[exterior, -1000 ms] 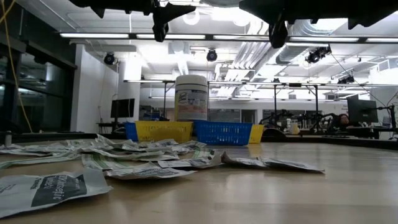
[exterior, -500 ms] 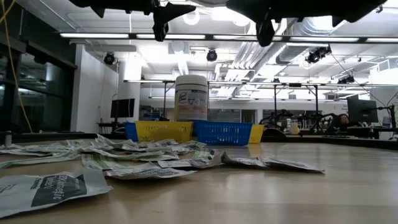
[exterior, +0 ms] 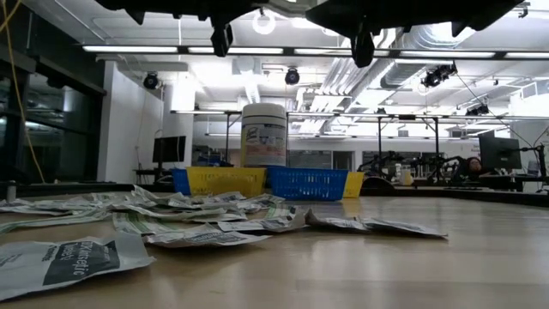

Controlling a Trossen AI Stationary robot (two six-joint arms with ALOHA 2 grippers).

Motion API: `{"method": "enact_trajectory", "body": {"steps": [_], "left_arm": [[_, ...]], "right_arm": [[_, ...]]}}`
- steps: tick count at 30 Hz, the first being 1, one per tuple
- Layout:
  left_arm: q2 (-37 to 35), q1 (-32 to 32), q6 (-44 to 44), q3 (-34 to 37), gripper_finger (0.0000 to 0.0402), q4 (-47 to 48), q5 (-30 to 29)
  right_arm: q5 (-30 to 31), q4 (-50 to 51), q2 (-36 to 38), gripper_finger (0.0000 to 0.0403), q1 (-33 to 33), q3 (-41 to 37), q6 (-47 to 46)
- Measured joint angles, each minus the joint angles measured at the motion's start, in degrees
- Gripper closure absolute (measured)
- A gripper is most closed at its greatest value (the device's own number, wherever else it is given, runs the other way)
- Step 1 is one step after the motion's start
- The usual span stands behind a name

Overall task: Pick & Place First Aid Supplies
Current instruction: Put the green bandage pad into the left yellow bin

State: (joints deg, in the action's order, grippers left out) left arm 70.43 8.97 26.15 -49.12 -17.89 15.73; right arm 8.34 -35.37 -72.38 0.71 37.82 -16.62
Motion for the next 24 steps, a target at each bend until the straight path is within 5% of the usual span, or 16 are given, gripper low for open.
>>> {"method": "enact_trajectory", "body": {"steps": [11,18,24], "left_arm": [[0.0,0.0,-1.8,0.0,0.04,0.8,-0.5],[0.0,0.0,-3.5,0.0,0.0401,5.9,-5.2],[0.0,0.9,-4.3,0.0,0.0401,14.4,-17.7]], "right_arm": [[0.3,0.0,0.0,0.0386,0.0,0.0,-1.0],[-2.3,0.8,1.1,0.0293,-2.1,0.0,-4.9],[-1.8,4.1,4.2,0.0216,-4.2,0.0,-5.8]]}}
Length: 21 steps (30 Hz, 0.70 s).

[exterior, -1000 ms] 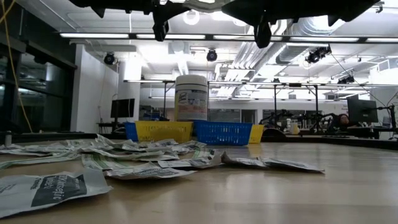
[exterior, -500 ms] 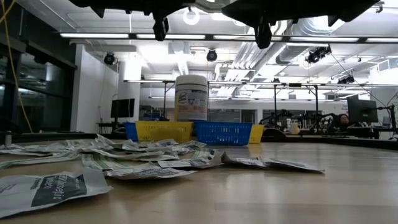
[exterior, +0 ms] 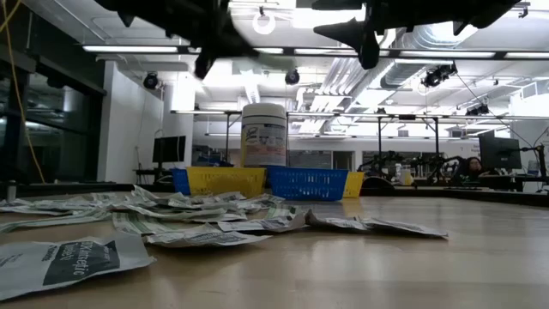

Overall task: Pick & Place First Aid Supplies
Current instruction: Put the green bandage pad into the left yellow bin

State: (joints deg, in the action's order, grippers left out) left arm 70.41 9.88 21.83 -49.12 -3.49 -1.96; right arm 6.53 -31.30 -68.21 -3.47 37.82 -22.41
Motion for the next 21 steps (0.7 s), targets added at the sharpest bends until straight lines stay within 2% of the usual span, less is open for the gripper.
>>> {"method": "enact_trajectory", "body": {"steps": [4,8,12,18,21], "left_arm": [[0.0,1.6,-1.2,0.0,0.0401,8.8,-8.7],[0.0,4.4,-2.7,0.0,0.0401,14.6,-11.1],[0.9,8.0,-2.9,0.0,0.0401,16.2,-7.8],[6.4,14.2,-0.5,0.0,0.0401,15.3,1.5],[9.6,16.2,0.4,0.1,0.0402,14.6,2.9]], "right_arm": [[0.3,2.6,2.1,0.0199,-0.7,0.0,0.3],[0.7,4.6,3.1,0.0197,-0.7,0.0,0.4],[1.5,5.5,3.1,0.0197,-0.7,0.0,0.4],[2.4,5.5,3.1,0.0197,-0.7,0.0,0.4],[2.4,5.6,3.1,0.0197,-0.7,0.0,0.4]]}}
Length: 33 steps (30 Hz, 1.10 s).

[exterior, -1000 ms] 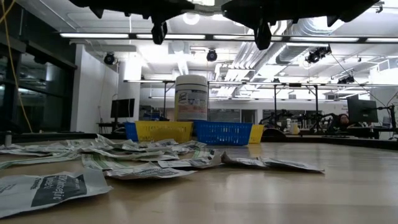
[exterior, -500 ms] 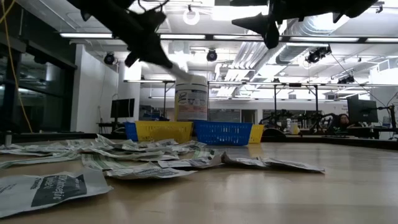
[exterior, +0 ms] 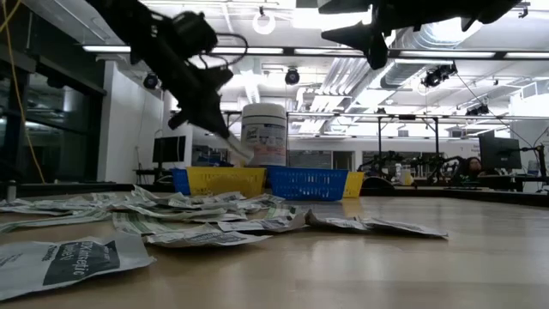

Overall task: Pick & Place First Aid Supplies
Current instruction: Put the green bandage pad into the left yellow bin, then put the black towelette pack into the right blue bin

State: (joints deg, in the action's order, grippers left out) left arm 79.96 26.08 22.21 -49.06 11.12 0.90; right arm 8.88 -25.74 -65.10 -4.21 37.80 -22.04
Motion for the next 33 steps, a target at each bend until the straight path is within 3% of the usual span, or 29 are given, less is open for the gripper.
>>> {"method": "enact_trajectory", "body": {"steps": [6,11,25,33], "left_arm": [[4.2,2.9,2.3,0.0,0.0401,-1.3,2.6],[4.6,2.8,3.6,0.0,0.0394,-1.2,1.2],[4.6,2.8,0.5,0.0,0.0253,-1.2,-3.3],[2.5,2.8,-4.0,0.0,0.0237,2.3,-10.4]], "right_arm": [[0.0,0.2,0.0,0.0197,0.1,0.0,-0.1],[-0.3,0.3,0.0,0.0197,0.1,0.0,-0.5],[-0.9,2.4,0.0,0.0197,0.1,0.0,-0.9],[-7.8,7.4,0.0,0.0197,0.3,0.0,-6.1]]}}
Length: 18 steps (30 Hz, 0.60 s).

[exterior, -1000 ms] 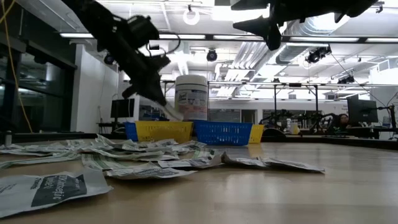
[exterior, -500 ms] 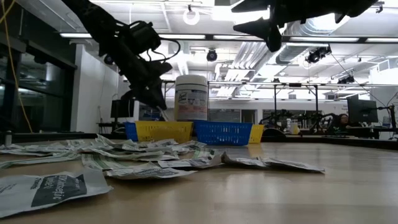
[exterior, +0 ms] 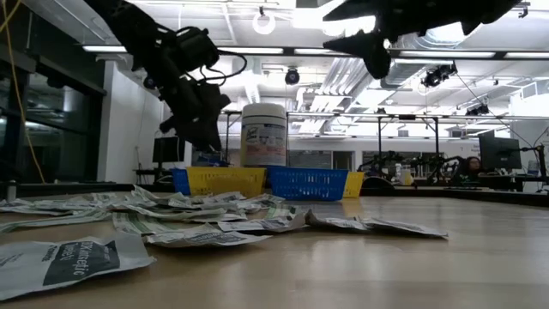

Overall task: Pick & Place First Aid Supplies
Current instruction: Put the black towelette pack into the right blue bin

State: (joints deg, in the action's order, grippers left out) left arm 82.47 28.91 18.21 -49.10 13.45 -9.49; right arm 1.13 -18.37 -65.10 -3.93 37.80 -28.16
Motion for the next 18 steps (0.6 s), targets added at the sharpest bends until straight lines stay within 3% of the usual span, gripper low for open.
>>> {"method": "enact_trajectory", "body": {"steps": [7,18], "left_arm": [[-5.5,-0.4,-1.8,0.0,0.0237,0.2,6.3],[-10.9,-7.6,-4.5,0.0,0.0237,0.4,12.2]], "right_arm": [[-3.7,11.6,-0.2,0.0197,6.9,0.0,-4.4],[4.3,17.9,-4.3,0.0198,20.9,0.0,-7.8]]}}
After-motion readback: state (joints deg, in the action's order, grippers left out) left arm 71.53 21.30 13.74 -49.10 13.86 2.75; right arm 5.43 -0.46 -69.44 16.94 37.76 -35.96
